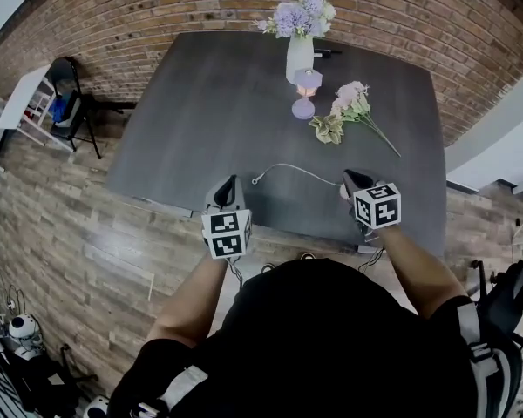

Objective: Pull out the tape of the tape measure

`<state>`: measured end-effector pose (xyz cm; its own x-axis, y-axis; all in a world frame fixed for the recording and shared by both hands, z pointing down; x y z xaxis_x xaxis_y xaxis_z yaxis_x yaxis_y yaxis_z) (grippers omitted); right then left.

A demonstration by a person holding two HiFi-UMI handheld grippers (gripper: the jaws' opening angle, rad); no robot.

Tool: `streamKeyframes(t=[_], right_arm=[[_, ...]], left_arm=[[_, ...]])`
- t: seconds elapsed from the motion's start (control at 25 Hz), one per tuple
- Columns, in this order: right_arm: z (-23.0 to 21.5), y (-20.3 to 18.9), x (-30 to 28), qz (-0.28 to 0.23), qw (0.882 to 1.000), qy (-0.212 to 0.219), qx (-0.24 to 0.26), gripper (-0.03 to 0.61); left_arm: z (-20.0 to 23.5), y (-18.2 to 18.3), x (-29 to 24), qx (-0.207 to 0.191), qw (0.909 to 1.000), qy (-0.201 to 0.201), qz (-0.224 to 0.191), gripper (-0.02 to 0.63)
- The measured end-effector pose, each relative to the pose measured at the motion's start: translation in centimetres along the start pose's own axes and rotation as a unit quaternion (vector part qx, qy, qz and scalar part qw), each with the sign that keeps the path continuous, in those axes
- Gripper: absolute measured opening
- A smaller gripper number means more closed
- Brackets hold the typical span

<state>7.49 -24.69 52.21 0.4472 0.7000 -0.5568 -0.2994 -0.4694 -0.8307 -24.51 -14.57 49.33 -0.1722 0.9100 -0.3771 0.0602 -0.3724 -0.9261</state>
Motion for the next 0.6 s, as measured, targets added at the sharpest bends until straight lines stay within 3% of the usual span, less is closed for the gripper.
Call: streamKeyframes(t=[0.24,0.6], right_arm=[[-0.3,2.5,1.1,-0.04,0.999,-0.022,-0.019,-0.005],[-1.9,2.1,3.2,-0.051,0.997,-0.048,-0.035,-0.005]], left_arm=[[0.7,3.8,-0.7,-0.006,0.999,-0.003,-0.043,0.009],[-0.2,3.9,-1.7,-0.012,0.999,-0.031,-0.03,0.009]])
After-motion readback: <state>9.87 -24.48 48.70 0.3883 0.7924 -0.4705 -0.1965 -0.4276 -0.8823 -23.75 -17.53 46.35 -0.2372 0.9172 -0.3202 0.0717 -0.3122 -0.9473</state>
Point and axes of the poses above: the fingertips, and each gripper's own axes: x backward along the fingers, z to its left, y out of its top, the point moved 8 cm from there along x, backward along the fingers, and after that the axes turned 8 degrees about -y, right-handed, at the moved point
